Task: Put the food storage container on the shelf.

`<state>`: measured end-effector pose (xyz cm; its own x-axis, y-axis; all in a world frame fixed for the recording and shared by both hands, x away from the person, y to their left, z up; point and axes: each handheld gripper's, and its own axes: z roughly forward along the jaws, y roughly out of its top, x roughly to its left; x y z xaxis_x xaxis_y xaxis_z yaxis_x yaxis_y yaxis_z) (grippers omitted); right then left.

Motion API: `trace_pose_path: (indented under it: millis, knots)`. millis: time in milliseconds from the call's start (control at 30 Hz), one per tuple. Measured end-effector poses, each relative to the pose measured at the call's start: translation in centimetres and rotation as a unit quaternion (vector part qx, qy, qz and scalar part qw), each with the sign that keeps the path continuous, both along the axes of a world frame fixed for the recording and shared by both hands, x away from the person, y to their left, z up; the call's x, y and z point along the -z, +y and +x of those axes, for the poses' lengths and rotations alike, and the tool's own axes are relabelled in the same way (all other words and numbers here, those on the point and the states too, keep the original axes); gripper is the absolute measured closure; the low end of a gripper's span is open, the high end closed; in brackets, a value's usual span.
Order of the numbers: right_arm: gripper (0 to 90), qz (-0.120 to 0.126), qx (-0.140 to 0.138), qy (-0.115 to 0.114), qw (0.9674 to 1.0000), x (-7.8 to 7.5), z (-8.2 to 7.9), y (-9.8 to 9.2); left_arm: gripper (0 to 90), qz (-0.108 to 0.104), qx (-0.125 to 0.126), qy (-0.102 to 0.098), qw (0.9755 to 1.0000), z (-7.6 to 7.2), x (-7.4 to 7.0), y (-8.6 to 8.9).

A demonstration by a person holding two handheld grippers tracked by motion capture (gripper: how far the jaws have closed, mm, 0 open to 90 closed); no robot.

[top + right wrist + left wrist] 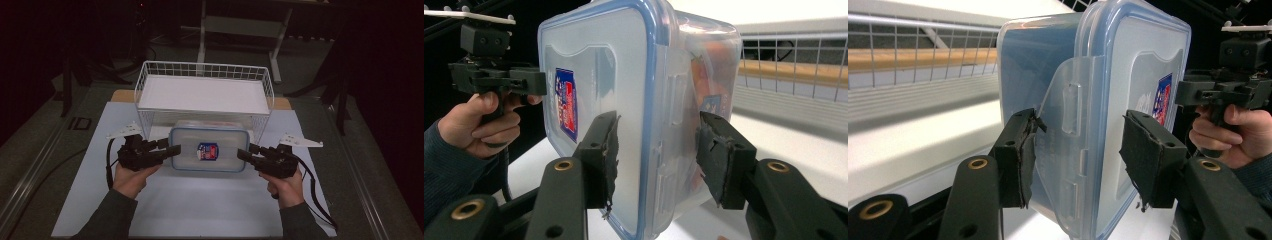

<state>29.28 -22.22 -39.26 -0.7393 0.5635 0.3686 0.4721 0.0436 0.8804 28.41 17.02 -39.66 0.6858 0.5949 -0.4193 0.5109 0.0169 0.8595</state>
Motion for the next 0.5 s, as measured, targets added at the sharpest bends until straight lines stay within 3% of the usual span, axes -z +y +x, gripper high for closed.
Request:
trace_pose_path:
  millis: [300, 500]
  knots:
    - [52.0, 0.002, -0.003, -0.012, 0.9999, -1.2, 0.6, 0.3, 48.7, 0.004, -0.003, -0.013, 0.9999, 0.5, -1.4, 0.3]
    - [52.1, 0.005, -0.002, -0.026, 0.9997, -2.5, 1.3, 0.6, 48.7, 0.008, -0.002, -0.032, 0.9995, 1.3, -3.2, 0.5]
